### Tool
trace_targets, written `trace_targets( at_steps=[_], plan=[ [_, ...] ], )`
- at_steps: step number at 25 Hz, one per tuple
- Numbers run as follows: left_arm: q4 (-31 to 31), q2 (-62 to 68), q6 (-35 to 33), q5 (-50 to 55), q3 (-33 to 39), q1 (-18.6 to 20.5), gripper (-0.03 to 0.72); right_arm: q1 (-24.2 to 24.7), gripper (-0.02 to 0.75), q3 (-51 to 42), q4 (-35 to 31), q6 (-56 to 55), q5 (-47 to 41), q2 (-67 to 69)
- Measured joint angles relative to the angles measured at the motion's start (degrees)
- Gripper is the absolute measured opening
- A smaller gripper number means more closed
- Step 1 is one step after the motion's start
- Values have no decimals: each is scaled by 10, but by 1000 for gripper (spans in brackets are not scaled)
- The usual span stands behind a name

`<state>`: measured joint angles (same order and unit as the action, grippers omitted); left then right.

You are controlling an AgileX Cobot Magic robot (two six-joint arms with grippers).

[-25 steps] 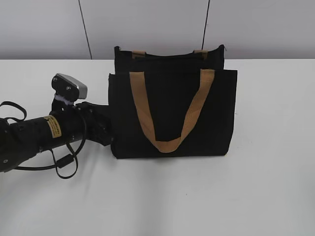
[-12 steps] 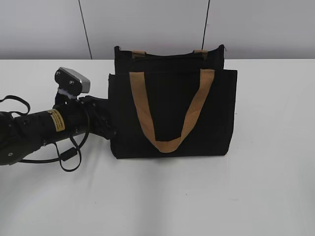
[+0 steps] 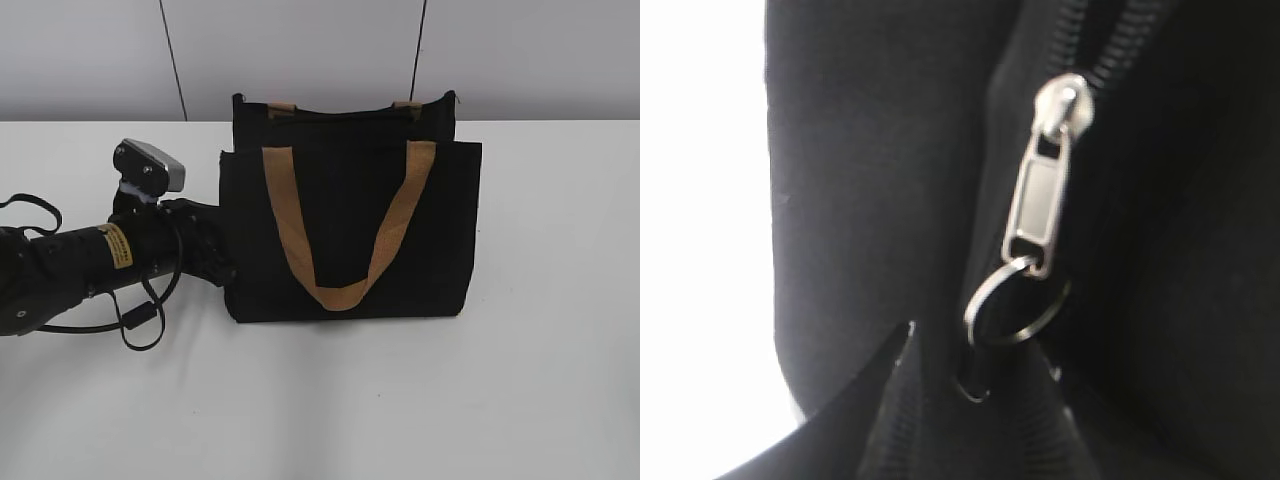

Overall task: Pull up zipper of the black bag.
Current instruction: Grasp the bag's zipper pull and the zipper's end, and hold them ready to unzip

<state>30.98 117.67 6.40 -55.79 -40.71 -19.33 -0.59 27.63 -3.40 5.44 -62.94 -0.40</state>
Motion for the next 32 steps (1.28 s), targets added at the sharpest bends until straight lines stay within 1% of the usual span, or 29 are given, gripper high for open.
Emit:
trace_targets(
  at_steps=[4,6,9,12,14,18,20,27,32],
  plan=[
    [0,0,0,0,0,0,235,0,309,0,0,0,0,0],
    [0,0,0,0,0,0,213,0,309,0,0,0,0,0],
    [0,0,0,0,0,0,152,0,309,0,0,0,0,0],
    [0,0,0,0,0,0,43,0,309,0,0,0,0,0],
    [-2,0,0,0,0,0,12,0,309,0,0,0,0,0],
    [-9,-4,0,4,0,0,8,0,309,0,0,0,0,0],
    [-11,-23,0,23,0,0,8,0,309,0,0,0,0,0],
    [-19,-139,0,149,0,0,8,0,309,0,0,0,0,0],
    [-19,-229,0,201,0,0,8,0,309,0,0,0,0,0]
  ],
)
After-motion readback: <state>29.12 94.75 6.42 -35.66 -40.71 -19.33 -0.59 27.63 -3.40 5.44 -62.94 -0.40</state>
